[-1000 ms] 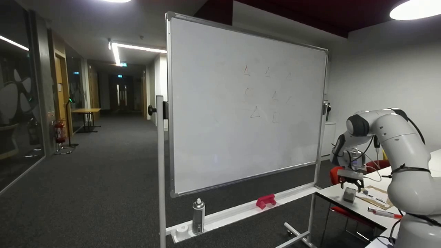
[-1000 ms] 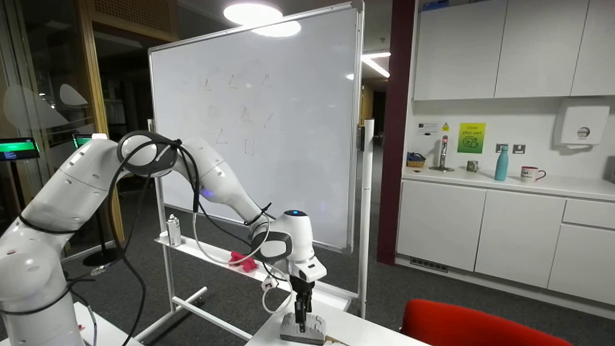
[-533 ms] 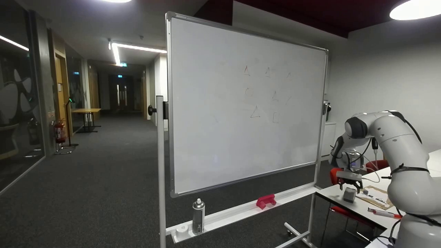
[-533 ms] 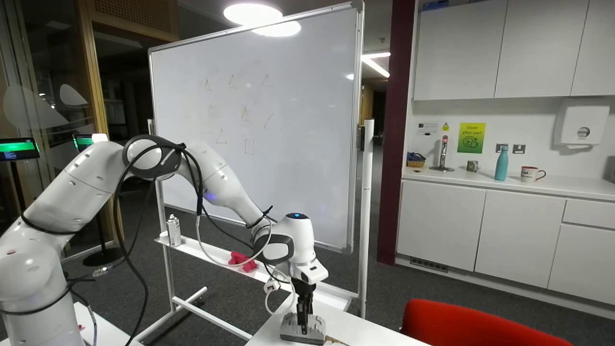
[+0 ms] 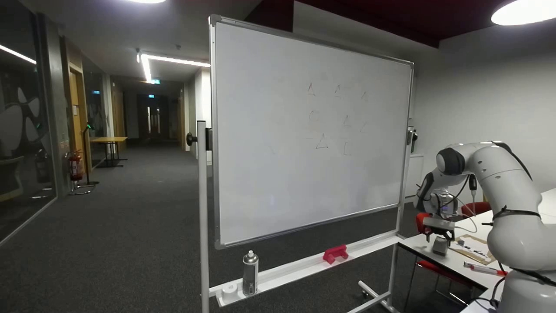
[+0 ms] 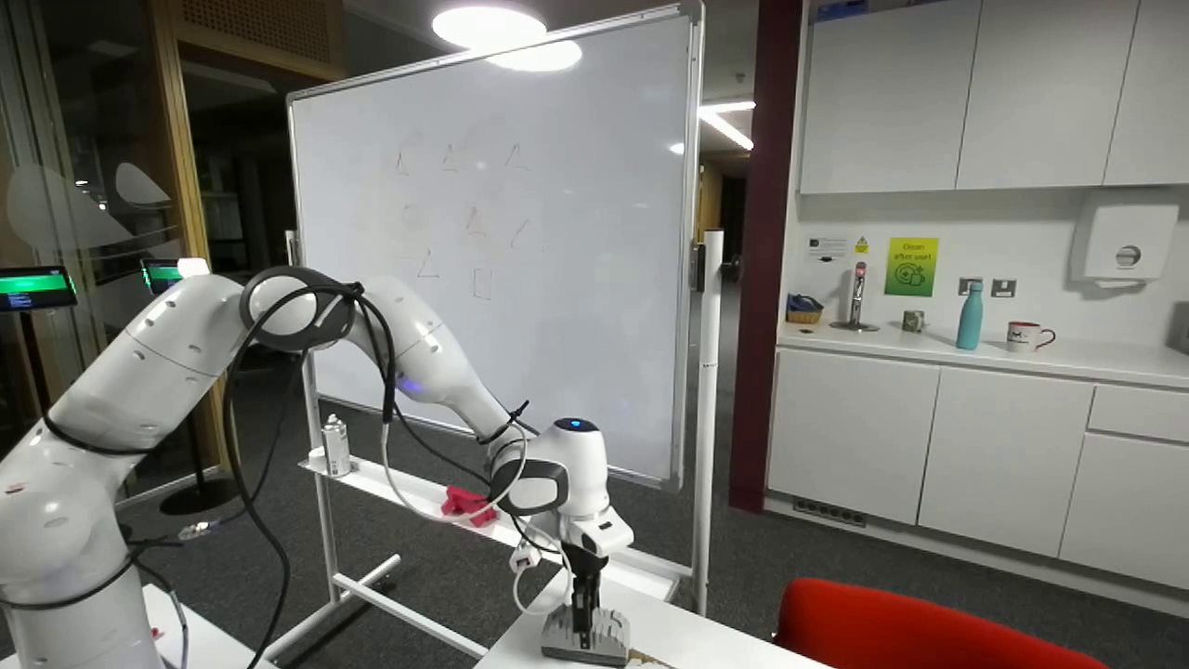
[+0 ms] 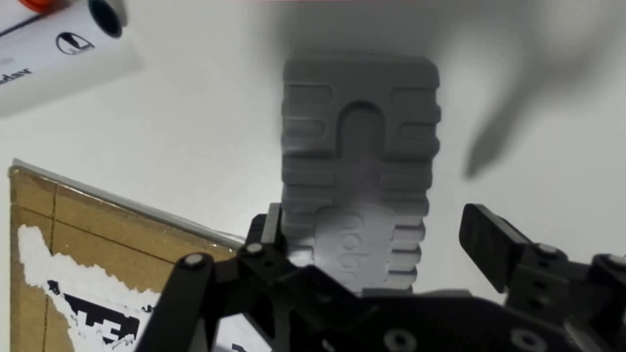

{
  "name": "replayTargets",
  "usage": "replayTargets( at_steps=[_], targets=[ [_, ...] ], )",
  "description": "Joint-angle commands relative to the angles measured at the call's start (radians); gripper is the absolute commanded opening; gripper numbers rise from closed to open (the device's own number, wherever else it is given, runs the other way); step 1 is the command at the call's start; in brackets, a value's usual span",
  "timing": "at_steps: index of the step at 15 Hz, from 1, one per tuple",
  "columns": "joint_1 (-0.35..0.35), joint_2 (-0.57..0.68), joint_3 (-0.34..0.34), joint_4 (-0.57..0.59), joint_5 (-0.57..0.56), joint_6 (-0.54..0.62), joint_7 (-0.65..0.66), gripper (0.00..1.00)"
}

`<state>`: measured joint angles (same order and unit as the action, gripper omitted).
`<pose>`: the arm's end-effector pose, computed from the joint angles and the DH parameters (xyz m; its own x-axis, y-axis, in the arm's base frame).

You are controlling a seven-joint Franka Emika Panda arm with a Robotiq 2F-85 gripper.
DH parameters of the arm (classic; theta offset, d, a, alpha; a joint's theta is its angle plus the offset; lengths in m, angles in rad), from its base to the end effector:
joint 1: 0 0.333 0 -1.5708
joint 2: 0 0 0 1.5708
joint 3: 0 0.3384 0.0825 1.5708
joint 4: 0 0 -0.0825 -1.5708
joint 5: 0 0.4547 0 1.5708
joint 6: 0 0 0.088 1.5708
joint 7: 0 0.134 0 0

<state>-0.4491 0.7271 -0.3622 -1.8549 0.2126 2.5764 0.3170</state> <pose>0.4792 -0.5055 0.0851 0.3502 -0.9322 0.0916 -0.9351 -0.3423 0.0917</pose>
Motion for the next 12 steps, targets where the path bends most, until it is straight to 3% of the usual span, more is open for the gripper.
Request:
replayTargets(
  at_steps=[1,5,12],
  targets=[
    [-0.042,0.003,0.030,0.034,0.023,-0.032,-0.051,0.66],
    [-0.049,-0.007,0.032,0.027,0.021,-0.030,-0.058,0.35],
    [-0.034,-0.119,0.022,-0.108,0.011,0.024,-0.106,0.35]
  ],
)
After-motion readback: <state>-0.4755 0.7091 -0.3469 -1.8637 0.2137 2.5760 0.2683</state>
